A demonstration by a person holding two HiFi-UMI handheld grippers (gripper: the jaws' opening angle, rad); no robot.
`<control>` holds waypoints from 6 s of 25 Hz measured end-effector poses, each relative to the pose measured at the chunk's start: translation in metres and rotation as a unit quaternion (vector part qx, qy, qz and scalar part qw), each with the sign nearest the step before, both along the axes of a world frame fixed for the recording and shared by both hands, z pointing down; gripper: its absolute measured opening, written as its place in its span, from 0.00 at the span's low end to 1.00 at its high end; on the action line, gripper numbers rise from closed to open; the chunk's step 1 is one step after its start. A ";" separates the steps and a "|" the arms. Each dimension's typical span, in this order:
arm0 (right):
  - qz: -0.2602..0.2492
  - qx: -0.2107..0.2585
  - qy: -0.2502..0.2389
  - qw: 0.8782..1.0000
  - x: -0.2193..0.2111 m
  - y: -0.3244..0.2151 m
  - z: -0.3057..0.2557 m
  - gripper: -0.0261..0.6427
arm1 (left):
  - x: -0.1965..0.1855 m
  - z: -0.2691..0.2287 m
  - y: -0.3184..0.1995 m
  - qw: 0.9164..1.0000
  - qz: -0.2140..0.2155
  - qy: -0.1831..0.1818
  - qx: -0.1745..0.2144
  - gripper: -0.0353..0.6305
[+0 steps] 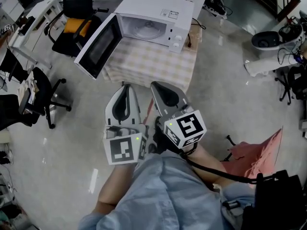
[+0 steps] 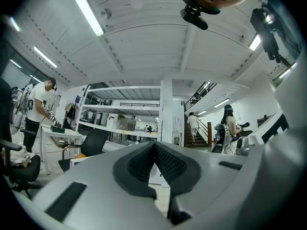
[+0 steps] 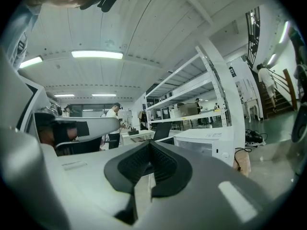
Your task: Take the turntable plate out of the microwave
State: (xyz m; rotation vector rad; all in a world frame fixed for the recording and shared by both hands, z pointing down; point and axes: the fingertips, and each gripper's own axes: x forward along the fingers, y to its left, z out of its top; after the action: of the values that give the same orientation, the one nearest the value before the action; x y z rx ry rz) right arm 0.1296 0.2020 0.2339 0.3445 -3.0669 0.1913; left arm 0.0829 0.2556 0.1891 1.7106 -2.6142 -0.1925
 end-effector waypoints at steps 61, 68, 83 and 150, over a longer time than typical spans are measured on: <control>0.241 -0.016 0.013 0.970 -0.212 -0.258 0.008 0.04 | -0.233 -0.001 -0.284 0.975 0.222 -0.012 -0.006 0.06; 0.276 -0.019 0.021 0.961 -0.221 -0.262 0.016 0.04 | -0.245 0.009 -0.297 0.967 0.255 0.000 -0.005 0.06; 0.260 -0.035 0.012 0.965 -0.237 -0.292 0.043 0.04 | -0.260 0.034 -0.319 0.970 0.242 -0.014 -0.021 0.06; 0.237 -0.304 0.012 0.923 -0.243 -0.311 0.296 0.13 | -0.254 0.204 -0.365 0.969 0.229 -0.004 -0.092 0.06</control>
State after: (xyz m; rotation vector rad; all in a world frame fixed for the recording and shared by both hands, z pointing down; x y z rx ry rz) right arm -0.1136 -0.1088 0.5300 1.0062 -2.6405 1.1025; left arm -0.1714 -0.1095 0.3934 2.1715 -2.0797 0.0630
